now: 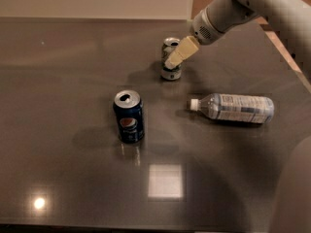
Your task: Pick 7up can
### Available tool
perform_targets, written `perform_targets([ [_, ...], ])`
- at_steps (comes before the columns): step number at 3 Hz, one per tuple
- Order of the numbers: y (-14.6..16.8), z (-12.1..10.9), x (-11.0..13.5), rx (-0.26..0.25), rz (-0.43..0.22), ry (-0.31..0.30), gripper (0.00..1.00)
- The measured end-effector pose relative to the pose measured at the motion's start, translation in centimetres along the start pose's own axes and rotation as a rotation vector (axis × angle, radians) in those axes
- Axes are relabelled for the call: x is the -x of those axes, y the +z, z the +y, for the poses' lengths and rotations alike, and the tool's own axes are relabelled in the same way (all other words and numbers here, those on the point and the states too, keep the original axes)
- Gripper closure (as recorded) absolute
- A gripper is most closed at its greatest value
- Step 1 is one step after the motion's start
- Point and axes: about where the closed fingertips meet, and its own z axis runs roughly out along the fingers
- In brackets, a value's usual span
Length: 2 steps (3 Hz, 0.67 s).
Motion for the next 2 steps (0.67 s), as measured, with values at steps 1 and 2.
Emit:
perform_targets([
  [1, 1.02, 0.58, 0.45, 0.019, -0.003, -0.003, 0.16],
  [2, 1.35, 1.0, 0.75, 0.032, -0.012, -0.011, 0.39],
])
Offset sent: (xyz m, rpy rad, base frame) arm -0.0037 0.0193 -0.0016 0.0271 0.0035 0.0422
